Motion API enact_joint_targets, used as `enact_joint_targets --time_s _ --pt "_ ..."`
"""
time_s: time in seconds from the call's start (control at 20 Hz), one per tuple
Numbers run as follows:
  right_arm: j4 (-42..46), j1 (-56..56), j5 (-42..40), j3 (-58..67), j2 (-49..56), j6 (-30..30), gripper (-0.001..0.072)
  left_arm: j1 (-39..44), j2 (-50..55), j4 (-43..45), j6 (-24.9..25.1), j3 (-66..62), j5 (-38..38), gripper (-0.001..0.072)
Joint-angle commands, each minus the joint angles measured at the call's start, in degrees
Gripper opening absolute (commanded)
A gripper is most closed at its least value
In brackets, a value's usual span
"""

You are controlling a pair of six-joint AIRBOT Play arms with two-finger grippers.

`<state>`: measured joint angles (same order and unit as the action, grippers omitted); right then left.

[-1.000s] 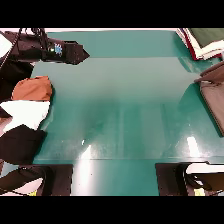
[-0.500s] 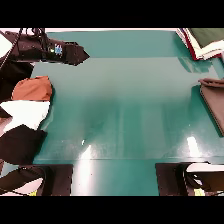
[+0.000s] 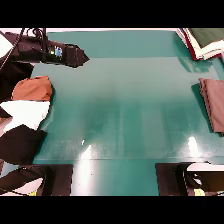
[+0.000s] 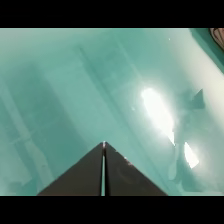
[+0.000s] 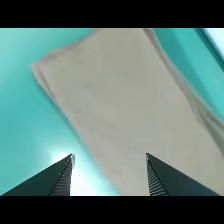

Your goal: Fold the shirts.

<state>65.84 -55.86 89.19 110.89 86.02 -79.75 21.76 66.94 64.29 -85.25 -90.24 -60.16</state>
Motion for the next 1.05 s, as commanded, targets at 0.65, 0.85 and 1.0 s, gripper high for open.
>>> enact_joint_targets --time_s 0.65,0.85,1.0 --pt "-16.28 46.73 -3.58 0.07 -6.80 -0.17 0.0119 -0.02 0.02 -0.24 0.20 0.00 4.79 0.0025" --pt "-16.26 54.10 -3.69 0.07 -6.80 0.52 0.0015 -0.02 0.02 -0.24 0.20 0.00 7.78 0.0025" --pt "-16.31 55.41 -3.13 0.07 -6.82 0.50 0.0015 -0.02 0.02 -0.24 0.20 0.00 8.33 0.0025"
